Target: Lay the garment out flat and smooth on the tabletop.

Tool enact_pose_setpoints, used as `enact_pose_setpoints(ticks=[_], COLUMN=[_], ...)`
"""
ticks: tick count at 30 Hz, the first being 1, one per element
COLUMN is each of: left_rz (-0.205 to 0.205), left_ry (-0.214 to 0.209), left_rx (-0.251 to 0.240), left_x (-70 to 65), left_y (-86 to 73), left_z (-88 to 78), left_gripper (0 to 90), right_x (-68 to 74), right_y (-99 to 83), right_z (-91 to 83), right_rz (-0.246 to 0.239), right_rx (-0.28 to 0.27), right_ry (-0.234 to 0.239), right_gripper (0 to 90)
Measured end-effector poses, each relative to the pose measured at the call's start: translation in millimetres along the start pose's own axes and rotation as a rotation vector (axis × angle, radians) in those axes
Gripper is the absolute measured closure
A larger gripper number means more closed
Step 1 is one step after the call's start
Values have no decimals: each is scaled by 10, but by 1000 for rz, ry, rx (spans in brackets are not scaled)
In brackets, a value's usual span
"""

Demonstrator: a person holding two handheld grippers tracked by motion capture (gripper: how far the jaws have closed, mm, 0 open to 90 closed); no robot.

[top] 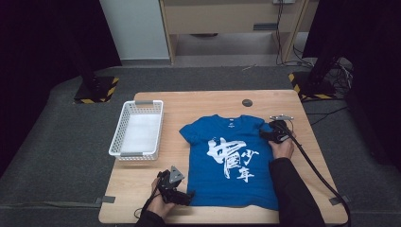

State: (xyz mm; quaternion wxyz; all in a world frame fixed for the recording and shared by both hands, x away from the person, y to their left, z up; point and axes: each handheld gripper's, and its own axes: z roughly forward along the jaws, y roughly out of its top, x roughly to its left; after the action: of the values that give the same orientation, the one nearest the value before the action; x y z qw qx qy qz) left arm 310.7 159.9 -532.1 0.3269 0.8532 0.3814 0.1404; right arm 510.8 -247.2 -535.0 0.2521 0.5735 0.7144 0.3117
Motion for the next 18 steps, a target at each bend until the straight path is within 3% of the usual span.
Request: enact_pose_setpoints(ticks=[9, 18], left_rz=[3, 4], left_ry=[-2, -5], left_rx=[1, 1], left_x=[-16, -30], left_y=[2, 2], left_z=[1, 0], left_gripper=[1, 0], right_x=[-56, -70], right_y=[37, 42], right_z=[71, 77], right_rz=[29, 24], right_rx=[12, 15], right_ry=[-37, -31], right_gripper=[144, 141])
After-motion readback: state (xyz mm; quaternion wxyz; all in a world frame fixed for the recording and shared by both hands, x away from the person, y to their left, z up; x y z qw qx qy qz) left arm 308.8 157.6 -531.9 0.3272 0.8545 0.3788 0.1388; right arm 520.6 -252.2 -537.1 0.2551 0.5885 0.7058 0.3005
